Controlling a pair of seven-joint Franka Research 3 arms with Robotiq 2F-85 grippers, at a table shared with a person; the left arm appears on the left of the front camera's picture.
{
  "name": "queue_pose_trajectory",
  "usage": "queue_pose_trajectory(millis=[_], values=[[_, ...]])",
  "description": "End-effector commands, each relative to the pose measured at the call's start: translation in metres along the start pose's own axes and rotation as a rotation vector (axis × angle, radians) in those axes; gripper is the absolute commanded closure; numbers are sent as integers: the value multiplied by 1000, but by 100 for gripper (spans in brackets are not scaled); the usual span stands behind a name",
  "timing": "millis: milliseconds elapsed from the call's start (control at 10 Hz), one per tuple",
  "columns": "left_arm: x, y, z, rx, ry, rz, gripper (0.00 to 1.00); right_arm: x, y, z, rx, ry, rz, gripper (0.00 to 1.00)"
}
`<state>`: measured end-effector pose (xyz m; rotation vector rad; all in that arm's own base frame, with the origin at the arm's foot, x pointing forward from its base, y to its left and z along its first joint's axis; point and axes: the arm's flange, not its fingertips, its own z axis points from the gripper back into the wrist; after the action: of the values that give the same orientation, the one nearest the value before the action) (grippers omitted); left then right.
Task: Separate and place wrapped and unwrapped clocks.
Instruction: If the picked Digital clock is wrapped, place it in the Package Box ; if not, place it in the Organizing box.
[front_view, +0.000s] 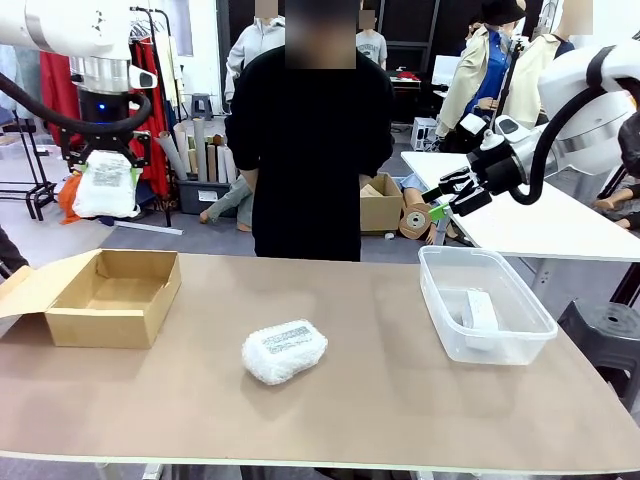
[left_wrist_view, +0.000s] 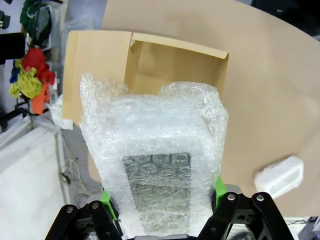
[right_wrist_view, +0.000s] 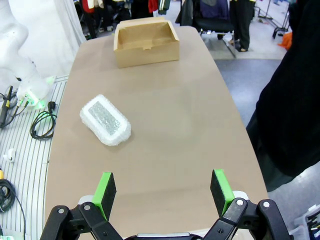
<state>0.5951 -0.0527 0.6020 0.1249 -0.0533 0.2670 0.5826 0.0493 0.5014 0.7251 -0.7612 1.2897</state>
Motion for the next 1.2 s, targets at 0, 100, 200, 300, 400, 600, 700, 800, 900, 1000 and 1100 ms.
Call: queue_pose_trajectory(millis=[0, 100, 200, 300, 400, 600, 700, 800, 900, 1000, 1100], values=[[0, 4, 3, 13, -6, -13, 100, 1, 0, 1, -2, 6, 9, 0], [0, 4, 3, 13, -6, -13, 100, 1, 0, 1, -2, 6, 9, 0], [0, 0, 0, 0, 0, 0, 100, 1, 0, 1, -2, 6, 9, 0], [9, 11, -4, -1, 11, -30, 100, 1, 0, 1, -2, 6, 9, 0], [16, 17, -9, -27, 35, -21, 100, 1, 0, 1, -2, 6, 9, 0], [25, 21, -28, -32, 15, 31, 100, 1, 0, 1, -2, 6, 9, 0], [28, 23, -35, -40, -4, 51, 100, 1, 0, 1, -2, 6, 9, 0], [31, 26, -41, -39, -4, 72, 100, 1, 0, 1, -2, 6, 9, 0], [38, 29, -46, -42, 20, 75, 100, 1, 0, 1, -2, 6, 9, 0], [42, 29, -55, -51, 42, 79, 100, 1, 0, 1, -2, 6, 9, 0], [49, 30, -63, -51, 53, 76, 100, 1, 0, 1, -2, 6, 9, 0]])
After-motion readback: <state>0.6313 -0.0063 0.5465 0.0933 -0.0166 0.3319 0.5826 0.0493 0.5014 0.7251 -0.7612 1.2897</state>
